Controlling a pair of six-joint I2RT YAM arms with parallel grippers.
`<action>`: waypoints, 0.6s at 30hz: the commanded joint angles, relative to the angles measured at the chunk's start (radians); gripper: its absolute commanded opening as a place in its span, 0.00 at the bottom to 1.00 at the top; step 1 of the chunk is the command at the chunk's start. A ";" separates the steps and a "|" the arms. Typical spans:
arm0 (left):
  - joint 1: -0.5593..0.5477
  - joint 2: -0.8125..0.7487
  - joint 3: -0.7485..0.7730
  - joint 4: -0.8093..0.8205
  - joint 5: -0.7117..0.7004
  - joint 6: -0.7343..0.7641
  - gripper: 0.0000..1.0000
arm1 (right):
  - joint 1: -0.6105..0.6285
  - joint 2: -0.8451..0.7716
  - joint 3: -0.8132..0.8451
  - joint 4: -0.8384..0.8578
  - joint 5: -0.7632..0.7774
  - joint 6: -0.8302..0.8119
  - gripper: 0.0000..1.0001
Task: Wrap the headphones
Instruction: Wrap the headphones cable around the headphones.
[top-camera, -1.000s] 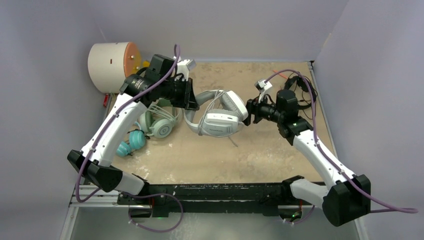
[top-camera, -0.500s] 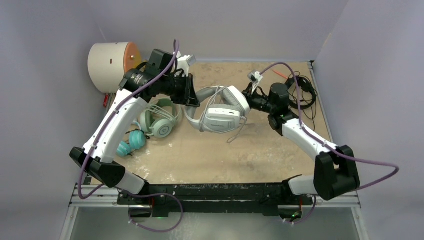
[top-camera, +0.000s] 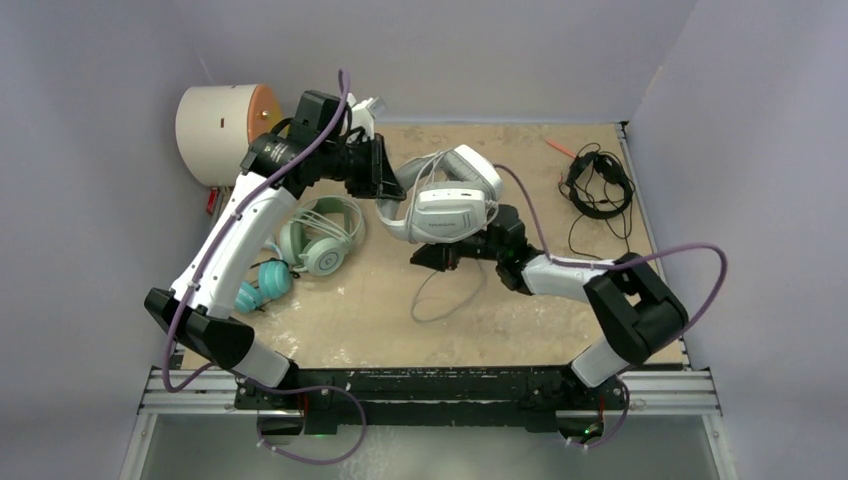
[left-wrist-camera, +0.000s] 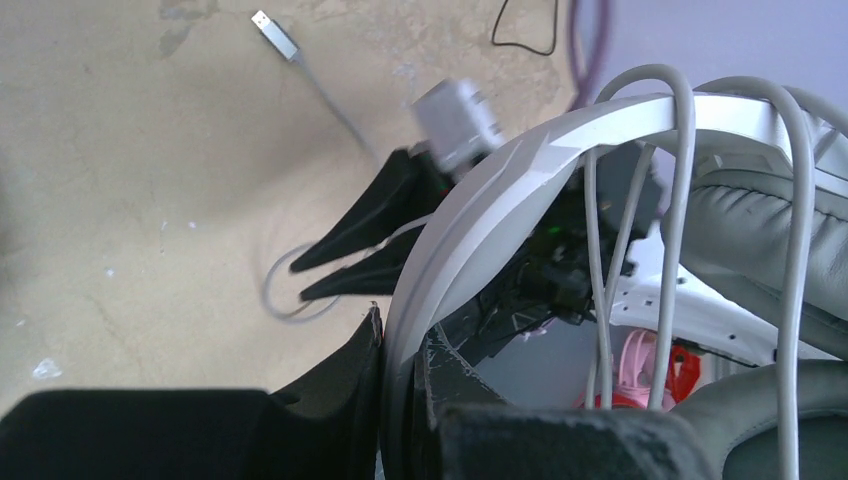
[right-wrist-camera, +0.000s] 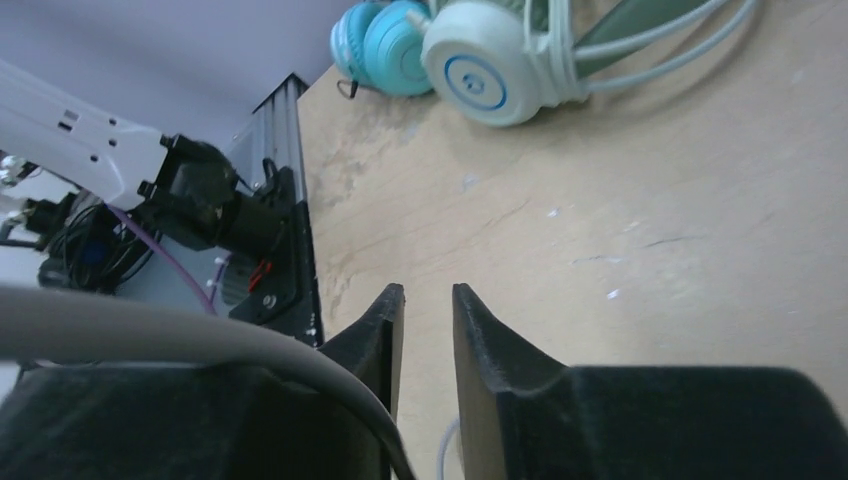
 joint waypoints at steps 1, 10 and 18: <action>0.018 -0.042 -0.024 0.173 0.085 -0.109 0.00 | 0.049 0.057 -0.062 0.263 0.028 0.103 0.23; 0.050 -0.069 -0.125 0.304 0.151 -0.185 0.00 | 0.131 0.086 -0.102 0.262 0.071 0.108 0.17; 0.050 -0.092 -0.150 0.337 0.217 -0.213 0.00 | 0.069 0.120 0.057 0.060 0.050 0.106 0.01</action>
